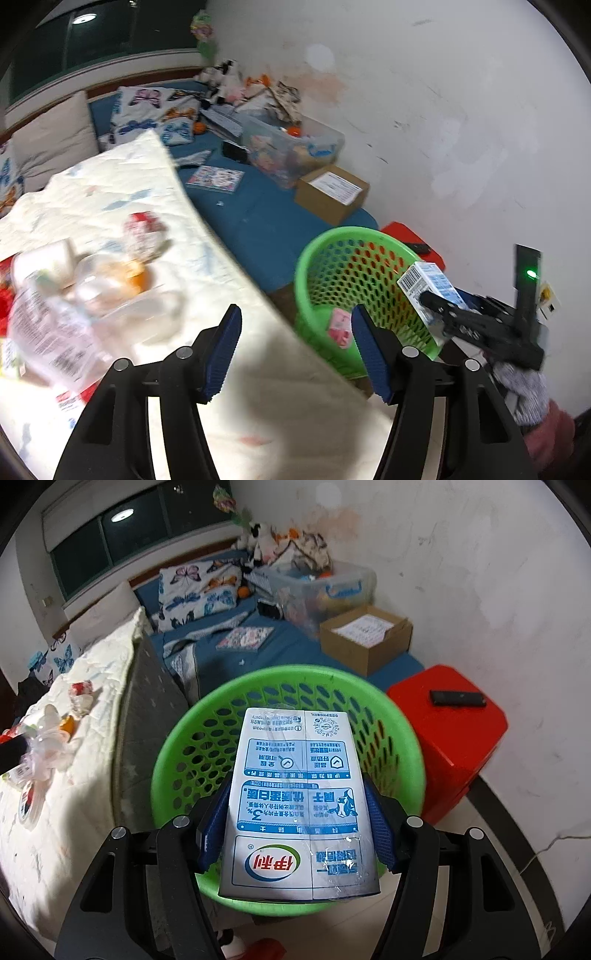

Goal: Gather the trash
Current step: 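Open both tools to drop the carton and pink bag into the basket, then grasp the clear plastic bag with the right tool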

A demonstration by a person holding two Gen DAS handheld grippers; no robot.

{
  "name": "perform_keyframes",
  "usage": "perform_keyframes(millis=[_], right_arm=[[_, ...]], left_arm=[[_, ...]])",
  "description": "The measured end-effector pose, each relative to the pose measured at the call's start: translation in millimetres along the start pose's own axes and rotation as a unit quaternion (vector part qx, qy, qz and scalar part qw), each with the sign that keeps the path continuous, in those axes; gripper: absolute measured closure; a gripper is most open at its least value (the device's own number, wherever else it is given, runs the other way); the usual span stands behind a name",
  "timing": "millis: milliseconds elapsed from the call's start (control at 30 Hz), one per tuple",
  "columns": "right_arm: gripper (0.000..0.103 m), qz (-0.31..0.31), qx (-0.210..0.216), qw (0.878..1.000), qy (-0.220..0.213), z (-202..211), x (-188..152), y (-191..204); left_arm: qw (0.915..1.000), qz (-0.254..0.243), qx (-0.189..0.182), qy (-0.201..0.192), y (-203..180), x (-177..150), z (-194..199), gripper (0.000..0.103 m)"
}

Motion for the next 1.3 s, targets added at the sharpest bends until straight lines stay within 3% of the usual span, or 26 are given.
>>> perform_keyframes(millis=[400, 467, 700, 933, 1300], right_arm=[[0.034, 0.017, -0.020, 1.000, 0.008, -54.2, 10.1, 4.0], [0.029, 0.021, -0.023, 1.000, 0.004, -56.4, 10.7, 5.2], [0.029, 0.038, -0.030, 0.999, -0.014, -38.9, 12.1, 16.8], [0.029, 0.055, 0.008, 0.998, -0.033, -1.2, 13.5, 53.3], [0.027, 0.128, 0.092, 0.987, -0.040, 26.7, -1.4, 158.1]], left_arm=[[0.9957, 0.057, 0.065, -0.034, 76.9, -29.5, 58.7, 0.034], [0.9946, 0.066, 0.072, -0.035, 87.3, -35.3, 64.4, 0.034], [0.9903, 0.096, 0.093, -0.039, 120.0, -54.2, 81.2, 0.034], [0.9845, 0.123, 0.116, -0.047, 151.9, -68.5, 98.0, 0.034], [0.9804, 0.149, 0.119, -0.048, 172.9, -84.0, 105.7, 0.034]])
Point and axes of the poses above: each gripper's, at about its wrist camera, not at the fingertips, and z roughly against the way its jaws point, y to its left, x to its top, the point moved 6 cm from there along -z, roughly the way its jaws point, and after that the axes turned 3 degrees about x, right-handed, at the moved point
